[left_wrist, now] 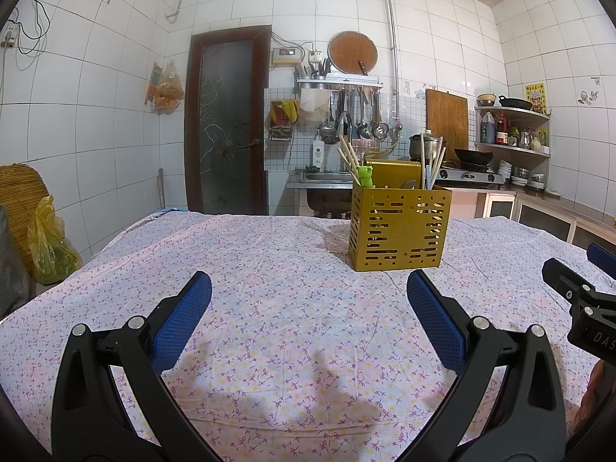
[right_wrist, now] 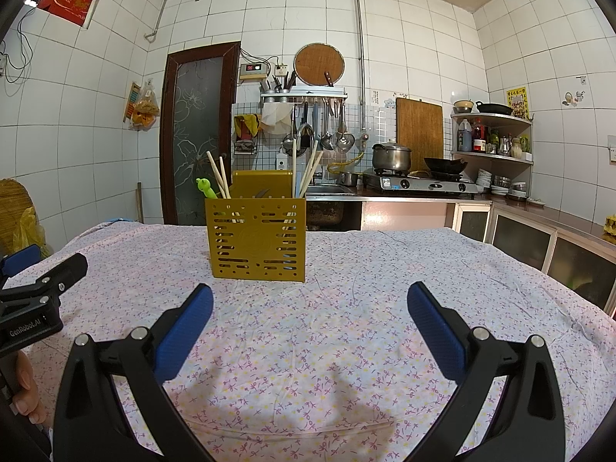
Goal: Organize utensils
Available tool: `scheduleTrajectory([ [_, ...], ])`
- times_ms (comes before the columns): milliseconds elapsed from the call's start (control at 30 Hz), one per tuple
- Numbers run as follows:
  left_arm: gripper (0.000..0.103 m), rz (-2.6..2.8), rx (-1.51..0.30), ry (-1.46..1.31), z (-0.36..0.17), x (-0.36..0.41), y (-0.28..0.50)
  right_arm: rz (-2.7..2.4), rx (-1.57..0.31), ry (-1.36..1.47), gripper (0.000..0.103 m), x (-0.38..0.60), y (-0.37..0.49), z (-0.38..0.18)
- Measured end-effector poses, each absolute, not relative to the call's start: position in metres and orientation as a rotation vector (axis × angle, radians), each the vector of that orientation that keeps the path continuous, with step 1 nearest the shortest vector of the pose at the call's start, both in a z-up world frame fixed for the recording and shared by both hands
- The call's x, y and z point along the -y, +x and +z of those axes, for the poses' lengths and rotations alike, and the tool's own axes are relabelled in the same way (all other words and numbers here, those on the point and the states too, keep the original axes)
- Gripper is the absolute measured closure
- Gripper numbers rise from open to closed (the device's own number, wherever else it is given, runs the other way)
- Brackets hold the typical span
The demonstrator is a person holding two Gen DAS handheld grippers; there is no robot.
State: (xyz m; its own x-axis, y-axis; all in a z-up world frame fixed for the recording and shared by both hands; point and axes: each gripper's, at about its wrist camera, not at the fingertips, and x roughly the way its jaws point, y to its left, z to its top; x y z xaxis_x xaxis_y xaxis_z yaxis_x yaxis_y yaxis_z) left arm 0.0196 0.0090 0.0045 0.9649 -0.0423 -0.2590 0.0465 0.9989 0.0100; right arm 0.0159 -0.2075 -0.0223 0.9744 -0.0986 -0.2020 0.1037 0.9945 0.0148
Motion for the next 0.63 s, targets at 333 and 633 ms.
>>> scheduleTrajectory([
  [333,0.005,-0.039,-0.257,0.016,0.0056,-0.0067,0.0195,-0.102,-0.203,0.026,0.004,0.2076,0.0159,-0.0225],
  [633,0.005,-0.039,-0.256,0.018,0.0059,-0.0068,0.019,-0.102,-0.202,0.026,0.004,0.2077,0.0159,-0.0227],
])
